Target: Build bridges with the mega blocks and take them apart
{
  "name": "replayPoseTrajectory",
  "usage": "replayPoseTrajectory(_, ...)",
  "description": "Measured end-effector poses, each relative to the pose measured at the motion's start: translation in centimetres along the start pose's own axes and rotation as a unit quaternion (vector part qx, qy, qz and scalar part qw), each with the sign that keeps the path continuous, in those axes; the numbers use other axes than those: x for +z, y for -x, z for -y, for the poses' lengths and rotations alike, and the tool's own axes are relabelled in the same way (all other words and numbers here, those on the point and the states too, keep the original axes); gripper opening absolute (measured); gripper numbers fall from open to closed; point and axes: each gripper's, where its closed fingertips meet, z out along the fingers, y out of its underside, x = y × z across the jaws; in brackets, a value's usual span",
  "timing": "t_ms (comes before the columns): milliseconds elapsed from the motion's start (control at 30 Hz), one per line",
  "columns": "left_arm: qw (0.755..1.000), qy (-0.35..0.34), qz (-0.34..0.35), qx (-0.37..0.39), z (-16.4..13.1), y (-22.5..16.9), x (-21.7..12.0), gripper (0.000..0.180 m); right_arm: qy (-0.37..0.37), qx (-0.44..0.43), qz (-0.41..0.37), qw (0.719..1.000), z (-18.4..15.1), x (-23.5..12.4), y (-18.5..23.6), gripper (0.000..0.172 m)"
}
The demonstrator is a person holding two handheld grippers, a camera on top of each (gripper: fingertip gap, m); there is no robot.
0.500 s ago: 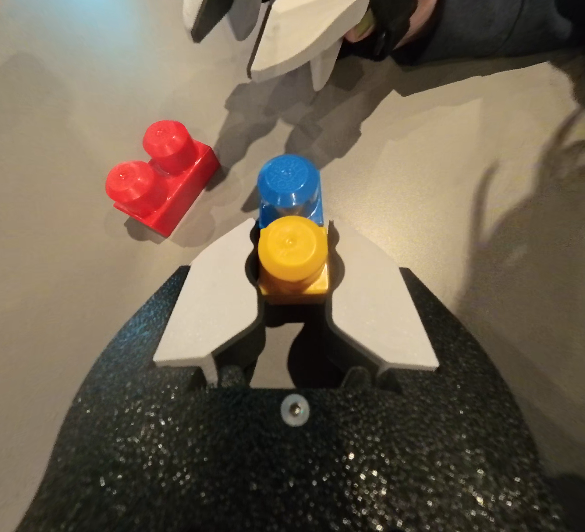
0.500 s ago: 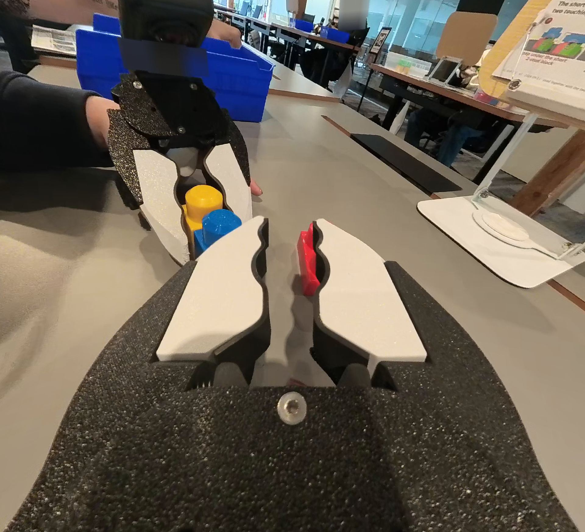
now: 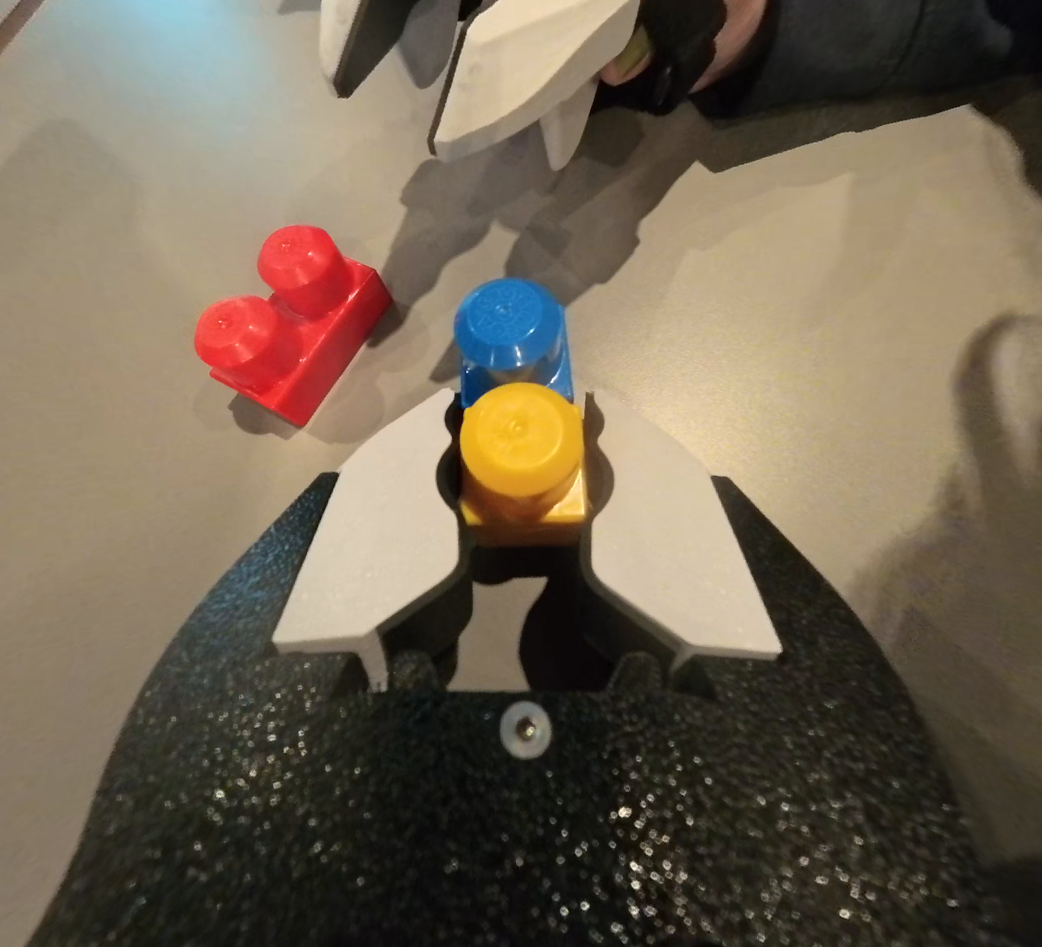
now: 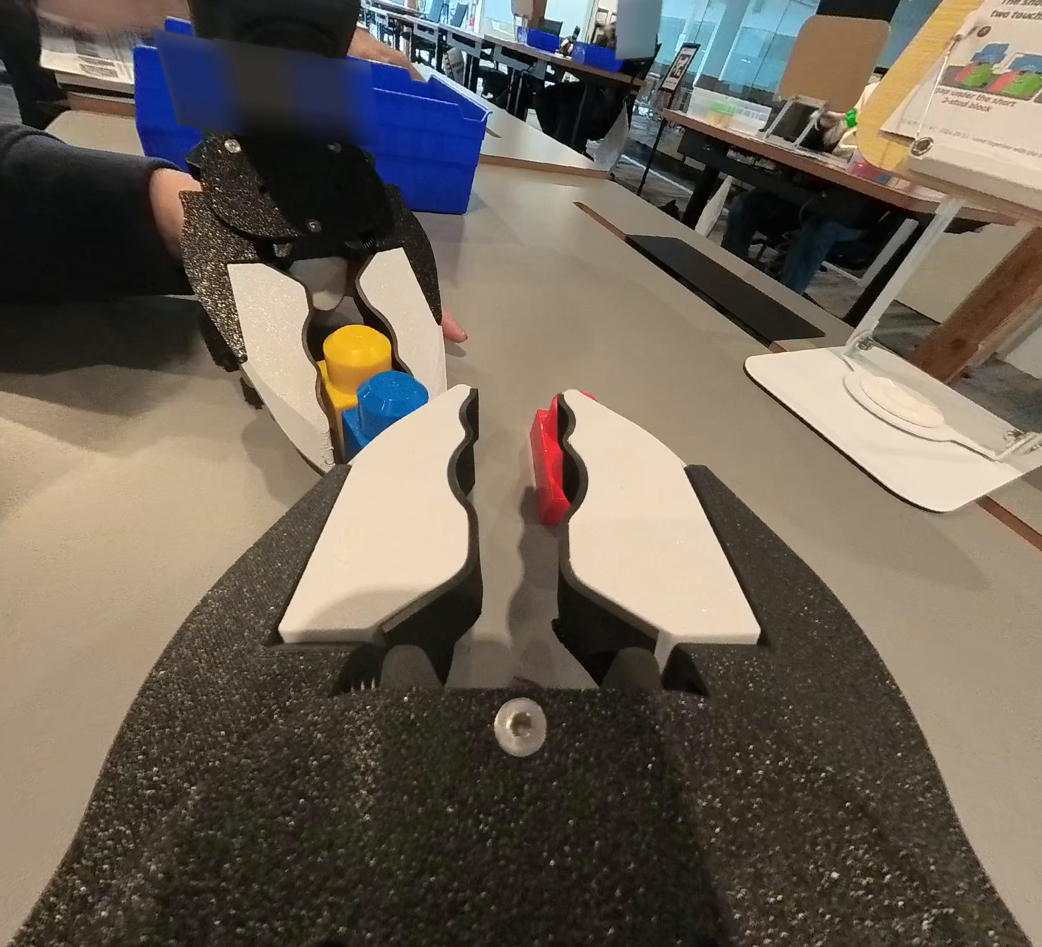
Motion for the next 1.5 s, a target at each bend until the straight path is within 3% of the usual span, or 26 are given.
replayPoseTrajectory(600, 1.0, 0.0, 0.001, 0.001, 0.2, 0.0, 0.3, 0.044, 0.0, 0.004, 0.001, 1.0, 0.0, 0.0, -0.1, 0.026)
replayPoseTrajectory(800, 1.0, 0.004, 0.015, -0.017, -0.4, 0.4, -0.8, 0.053, -0.002, 0.005, 0.001, 1.0, 0.0, 0.0, -0.1, 0.026)
replayPoseTrajectory(1100, 1.0, 0.019, 0.016, -0.01, -1.0, 0.1, -2.2, 0.037, -0.002, 0.007, 0.001, 1.0, 0.0, 0.0, -0.1, 0.026)
replayPoseTrajectory(1500, 1.0, 0.006, -0.004, -0.002, -0.8, 0.0, -1.9, 0.037, -0.001, 0.005, 0.002, 1.0, 0.0, 0.0, -0.1, 0.026)
